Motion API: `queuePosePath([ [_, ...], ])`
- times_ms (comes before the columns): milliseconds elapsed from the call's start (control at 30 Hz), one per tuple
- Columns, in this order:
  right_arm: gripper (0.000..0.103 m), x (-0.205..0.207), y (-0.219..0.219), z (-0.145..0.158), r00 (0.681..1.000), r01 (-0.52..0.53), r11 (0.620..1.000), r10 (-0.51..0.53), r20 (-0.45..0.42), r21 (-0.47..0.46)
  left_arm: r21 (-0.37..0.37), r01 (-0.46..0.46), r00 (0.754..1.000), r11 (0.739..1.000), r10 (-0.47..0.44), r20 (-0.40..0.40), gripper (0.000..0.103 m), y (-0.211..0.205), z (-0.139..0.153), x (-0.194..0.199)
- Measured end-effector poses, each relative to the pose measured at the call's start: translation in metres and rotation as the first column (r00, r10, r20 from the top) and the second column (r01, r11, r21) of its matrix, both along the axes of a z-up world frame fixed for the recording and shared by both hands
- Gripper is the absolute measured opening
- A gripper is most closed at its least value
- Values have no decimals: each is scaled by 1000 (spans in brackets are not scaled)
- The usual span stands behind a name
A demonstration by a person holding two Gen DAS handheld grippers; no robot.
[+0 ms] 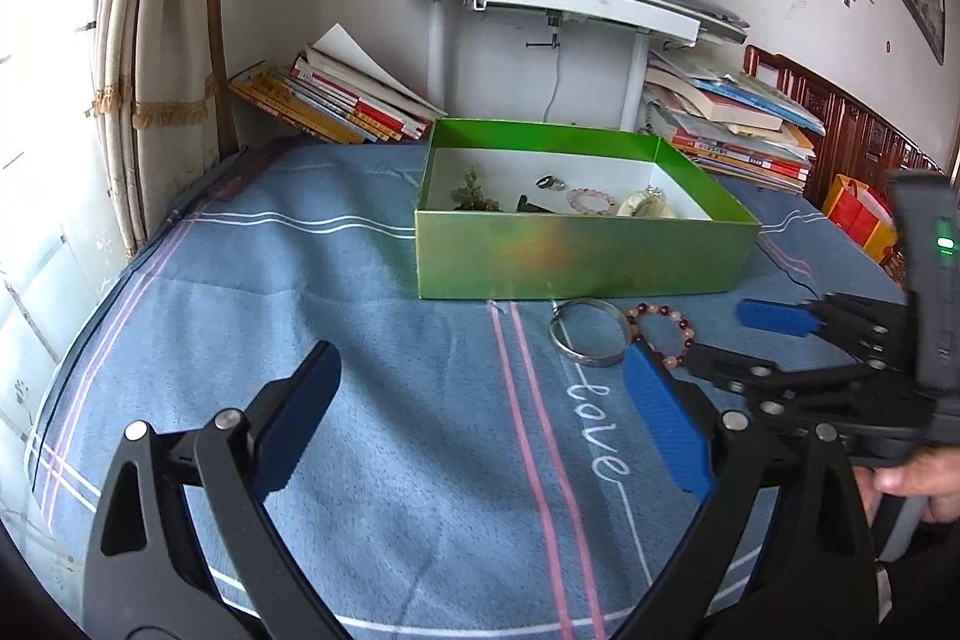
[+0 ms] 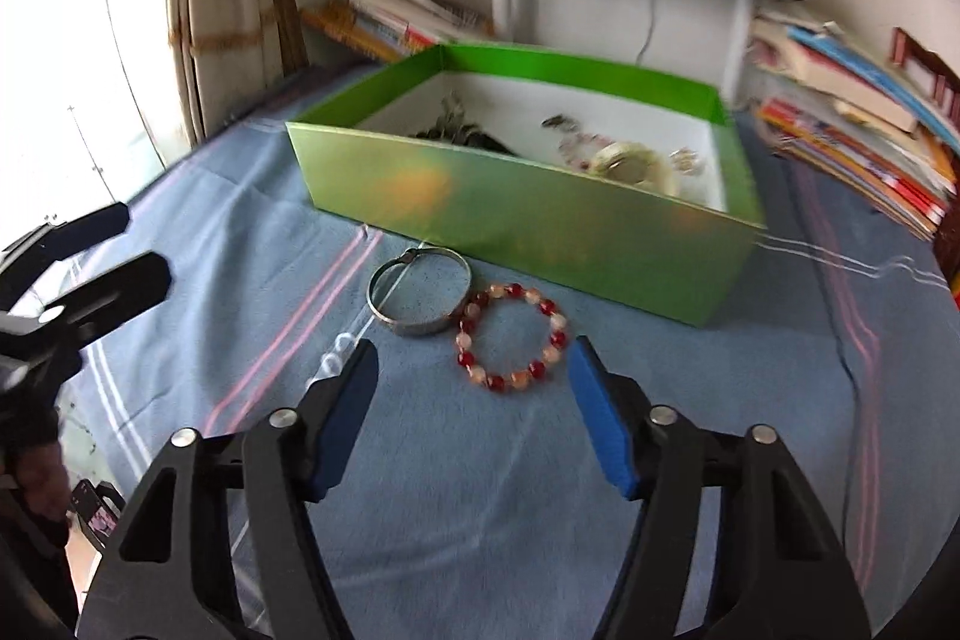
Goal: Organize jewelry
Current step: 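Lower the right tool and close it on the red-and-white bead bracelet, then close the left tool on the silver bangle while the right tool lifts the bracelet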
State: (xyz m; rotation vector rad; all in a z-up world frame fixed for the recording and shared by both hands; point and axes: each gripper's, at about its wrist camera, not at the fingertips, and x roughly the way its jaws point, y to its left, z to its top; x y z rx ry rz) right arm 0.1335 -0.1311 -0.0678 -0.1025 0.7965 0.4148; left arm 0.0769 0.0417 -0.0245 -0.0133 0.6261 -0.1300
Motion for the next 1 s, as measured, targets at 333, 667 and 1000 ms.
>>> queuePosePath([
  [333,11,35,18,-27,993,-56,997,51,-107,-50,36,43,998,998,-41,-41,94,-8,-12,20],
  [667,8,8,-29,-3,999,12,994,-7,-43,108,117,238,968,964,-227,-105,85,-65,-24,44],
  [1000,7,-20,-70,21,997,74,985,-75,-1,156,59,275,923,959,-247,-296,4,-99,-60,99],
])
